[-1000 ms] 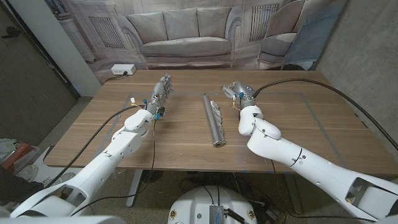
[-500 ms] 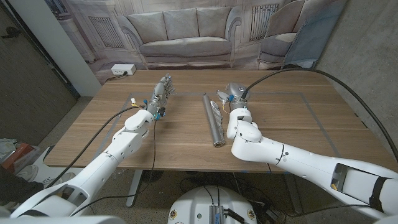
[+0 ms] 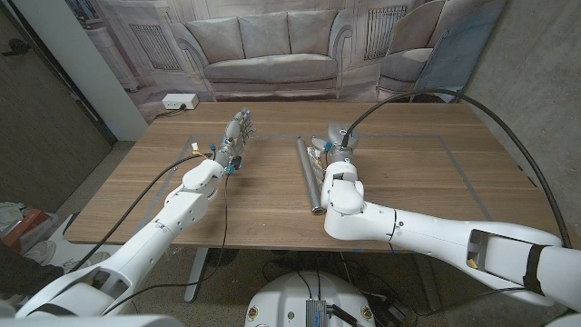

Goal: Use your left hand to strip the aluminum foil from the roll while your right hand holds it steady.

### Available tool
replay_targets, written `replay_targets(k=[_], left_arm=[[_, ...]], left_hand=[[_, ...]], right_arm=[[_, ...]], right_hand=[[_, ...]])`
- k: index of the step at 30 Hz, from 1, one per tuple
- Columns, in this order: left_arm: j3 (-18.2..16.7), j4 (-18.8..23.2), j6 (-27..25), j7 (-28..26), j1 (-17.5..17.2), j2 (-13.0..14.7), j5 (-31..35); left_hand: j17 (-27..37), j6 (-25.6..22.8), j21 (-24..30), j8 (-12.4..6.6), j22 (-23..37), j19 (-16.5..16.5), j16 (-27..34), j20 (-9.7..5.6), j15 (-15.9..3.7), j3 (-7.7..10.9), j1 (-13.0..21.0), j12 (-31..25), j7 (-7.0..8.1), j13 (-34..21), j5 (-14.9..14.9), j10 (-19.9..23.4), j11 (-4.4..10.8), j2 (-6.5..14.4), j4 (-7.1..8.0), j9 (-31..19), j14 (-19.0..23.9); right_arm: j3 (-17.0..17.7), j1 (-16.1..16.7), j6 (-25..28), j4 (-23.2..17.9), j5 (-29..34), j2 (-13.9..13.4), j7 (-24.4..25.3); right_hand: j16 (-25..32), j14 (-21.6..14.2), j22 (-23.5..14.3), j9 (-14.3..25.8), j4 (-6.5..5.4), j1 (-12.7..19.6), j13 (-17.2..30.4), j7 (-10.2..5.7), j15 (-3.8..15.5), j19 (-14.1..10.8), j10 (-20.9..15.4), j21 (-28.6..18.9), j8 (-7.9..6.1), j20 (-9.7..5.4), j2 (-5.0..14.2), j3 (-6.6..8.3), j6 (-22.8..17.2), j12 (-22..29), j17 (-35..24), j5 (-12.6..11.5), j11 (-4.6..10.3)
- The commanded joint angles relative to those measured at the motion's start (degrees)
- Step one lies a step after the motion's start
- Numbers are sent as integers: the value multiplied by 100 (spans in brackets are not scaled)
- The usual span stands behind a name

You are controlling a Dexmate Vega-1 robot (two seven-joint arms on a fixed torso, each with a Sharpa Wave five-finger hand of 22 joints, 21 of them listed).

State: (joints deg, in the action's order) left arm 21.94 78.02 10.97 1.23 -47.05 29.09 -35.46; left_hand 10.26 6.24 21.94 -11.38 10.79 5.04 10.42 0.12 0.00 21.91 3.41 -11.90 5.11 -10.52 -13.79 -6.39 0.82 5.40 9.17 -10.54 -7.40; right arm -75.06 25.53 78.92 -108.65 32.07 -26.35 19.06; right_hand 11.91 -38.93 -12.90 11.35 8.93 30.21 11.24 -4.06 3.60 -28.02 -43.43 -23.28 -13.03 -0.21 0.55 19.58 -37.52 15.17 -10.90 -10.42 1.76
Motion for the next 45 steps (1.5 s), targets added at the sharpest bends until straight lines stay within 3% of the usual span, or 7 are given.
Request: replay_targets(k=[1,7,15,20,30,40,45], left_arm=[[9,-31,-39,24,26,-16,-3],[13,-27,-55,0,20,-9,16],[17,-31,-64,41,29,-5,1],[12,-7,-71,-1,15,-7,10],[8,6,-92,-3,1,3,0],[15,-38,-96,33,28,-18,-21],[33,-109,-68,66,74,-48,-7]], left_hand=[[14,-18,-3,-2,29,-3,29,0,-27,-22,-27,6,14,-27,-15,2,4,181,4,-30,-1],[14,-22,-8,-1,29,-3,28,-4,-33,-22,-25,8,15,-27,-15,1,6,182,3,-30,-3],[14,-23,-16,3,30,-3,28,2,-31,-20,-21,11,-3,-28,-15,-1,-3,191,4,-31,-4],[14,-22,-19,5,30,-4,26,6,-31,-17,-19,14,-5,-28,-16,-6,-9,197,5,-31,-11],[14,-12,-28,13,32,-15,26,14,-26,-5,-15,18,-26,-28,-19,-10,-20,228,14,-33,-16],[14,-18,-38,12,34,-12,24,3,-35,-2,-12,24,-17,-29,-19,-22,-23,234,16,-33,-25],[14,-18,-43,13,34,-13,23,-4,-32,-2,-12,25,-18,-29,-18,-25,-17,234,17,-34,-29]], right_arm=[[-402,-240,107,288,28,198,-52],[-551,-348,74,373,-348,245,286],[-673,-388,107,592,-444,403,370],[-732,-381,107,708,-436,491,384],[-748,-321,107,1003,48,673,-308],[-818,-409,107,1086,-616,704,247],[-870,-419,107,1247,-725,799,365]], right_hand=[[69,-152,-40,37,-27,1,53,-49,492,5,-179,-61,-74,-63,-132,-78,-133,84,-51,-76,31],[253,-461,-124,99,-66,33,153,-92,627,10,-476,-158,-162,-95,-209,-209,-303,241,-198,-166,46],[279,-423,-194,148,27,266,233,-154,691,92,-536,-210,-226,-135,-347,-282,-375,298,-289,-248,165],[281,-424,-233,179,15,295,289,-228,730,158,-535,-235,-254,-158,-470,-359,-379,324,-328,-298,249],[195,-162,-295,265,-37,362,454,-256,719,339,-360,-262,-252,-147,-629,-505,-206,374,-464,-442,306],[316,-266,-332,401,-128,349,748,-252,782,415,-259,-310,-291,-111,-665,-679,-44,581,-708,-576,430],[389,-300,-340,498,-113,439,928,-259,795,457,-252,-321,-412,-109,-691,-762,-147,728,-850,-635,505]])
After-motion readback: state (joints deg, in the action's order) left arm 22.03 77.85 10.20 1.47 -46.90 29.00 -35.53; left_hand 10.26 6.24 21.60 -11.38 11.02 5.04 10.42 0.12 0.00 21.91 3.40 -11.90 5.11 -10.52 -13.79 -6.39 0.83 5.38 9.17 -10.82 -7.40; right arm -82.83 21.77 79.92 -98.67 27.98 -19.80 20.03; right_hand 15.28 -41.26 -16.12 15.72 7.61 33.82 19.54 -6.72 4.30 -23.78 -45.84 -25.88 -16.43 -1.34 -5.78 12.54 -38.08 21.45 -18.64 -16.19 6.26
